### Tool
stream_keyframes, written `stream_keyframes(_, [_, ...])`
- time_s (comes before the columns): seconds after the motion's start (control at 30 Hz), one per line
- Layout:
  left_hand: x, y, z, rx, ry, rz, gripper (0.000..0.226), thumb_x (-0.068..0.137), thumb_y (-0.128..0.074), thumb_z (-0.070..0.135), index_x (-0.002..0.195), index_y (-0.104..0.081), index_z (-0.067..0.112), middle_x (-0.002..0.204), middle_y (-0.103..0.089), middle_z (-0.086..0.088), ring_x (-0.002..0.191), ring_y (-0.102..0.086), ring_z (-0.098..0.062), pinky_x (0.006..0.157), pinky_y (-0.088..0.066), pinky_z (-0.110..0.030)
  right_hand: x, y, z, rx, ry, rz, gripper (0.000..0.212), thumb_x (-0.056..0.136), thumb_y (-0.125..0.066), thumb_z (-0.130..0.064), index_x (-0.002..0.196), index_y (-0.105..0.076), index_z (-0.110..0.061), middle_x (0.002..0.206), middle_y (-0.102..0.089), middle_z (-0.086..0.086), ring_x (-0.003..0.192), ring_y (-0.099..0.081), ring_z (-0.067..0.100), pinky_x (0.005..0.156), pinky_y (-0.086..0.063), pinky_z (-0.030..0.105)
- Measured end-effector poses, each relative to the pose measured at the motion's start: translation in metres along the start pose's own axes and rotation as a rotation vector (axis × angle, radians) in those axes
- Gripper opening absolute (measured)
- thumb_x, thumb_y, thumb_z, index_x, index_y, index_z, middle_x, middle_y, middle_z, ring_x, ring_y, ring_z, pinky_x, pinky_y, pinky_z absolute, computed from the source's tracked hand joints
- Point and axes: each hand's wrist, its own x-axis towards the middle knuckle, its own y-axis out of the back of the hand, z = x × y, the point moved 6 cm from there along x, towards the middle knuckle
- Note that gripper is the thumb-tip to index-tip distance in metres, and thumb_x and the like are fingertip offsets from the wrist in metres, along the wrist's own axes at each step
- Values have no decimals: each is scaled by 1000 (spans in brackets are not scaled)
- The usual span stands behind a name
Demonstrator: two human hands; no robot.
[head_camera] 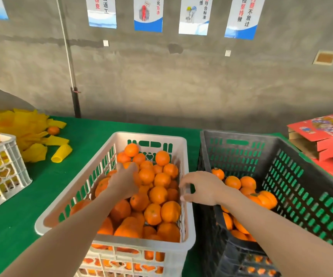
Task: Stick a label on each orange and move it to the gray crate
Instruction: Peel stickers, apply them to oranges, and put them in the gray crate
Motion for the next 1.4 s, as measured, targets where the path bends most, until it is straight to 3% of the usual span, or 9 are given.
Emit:
stream_keyframes(0.1, [-27,34,24,-616,-81,123,60,70,-78,6,110,-46,37,129,-35,-8,79,-49,-14,50,-50,-21,-3,2,0,58,-27,6,40,88,-60,-43,124,-58,-25,122,-60,-3,111,-54,17,95,-46,37])
stream_keyframes(0.3, [-139,66,76,-1306,-384,-66,69,56,-89,29,116,-59,45,119,-61,6,105,-64,-22,76,-55,-32,-22,24,-9,416,-107,129,34,92,-61,-29,124,-61,-17,131,-57,2,123,-50,18,106,-40,38])
stream_keyframes(0.53, [-234,17,86,-1286,-293,-235,93,21,-91,59,109,-67,41,113,-68,3,103,-66,-23,85,-50,-42,-164,14,-60,762,246,388,21,96,-52,-20,113,-64,-18,103,-63,-21,97,-61,-2,79,-50,15])
stream_keyframes(0.73, [-262,-58,93,-1190,-73,-432,93,27,-89,36,114,-60,27,109,-66,-5,104,-63,-28,89,-49,-41,-223,-148,3,422,-255,-226,30,98,-43,-14,92,-63,8,95,-66,20,95,-61,33,78,-47,35])
stream_keyframes(0.87, [-266,-100,97,-1178,26,-485,88,33,-86,28,116,-57,27,113,-62,-9,99,-63,-27,78,-51,-33,-239,-200,32,281,-486,-354,53,95,-45,-50,59,-42,-12,61,-42,5,61,-47,19,53,-32,28])
stream_keyframes(0.97, [-266,-125,95,-1150,108,-465,81,41,-85,19,116,-55,28,114,-60,-8,101,-62,-27,81,-51,-35,-240,-214,34,245,-601,-411,56,86,-44,-67,59,-40,-18,72,-49,2,75,-54,20,64,-41,28])
stream_keyframes(1.17, [-274,-150,103,-1077,174,-495,84,41,-80,20,120,-53,18,114,-62,-9,106,-59,-29,97,-45,-45,-235,-216,29,498,-698,-247,37,85,-57,-35,61,-57,-8,62,-54,5,68,-59,23,70,-51,34])
stream_keyframes(1.27, [-277,-150,107,-1048,164,-530,83,43,-78,26,122,-56,13,116,-63,-12,112,-57,-31,105,-39,-50,-235,-206,29,618,-661,-54,25,90,-59,-22,87,-67,2,89,-68,13,90,-64,24,80,-49,31])
stream_keyframes(1.4, [-269,-141,117,-992,113,-590,84,44,-77,29,123,-56,14,120,-61,-11,114,-55,-29,104,-38,-44,-234,-183,23,855,-590,80,17,91,-62,-17,75,-58,-18,82,-59,-2,80,-56,12,69,-42,14])
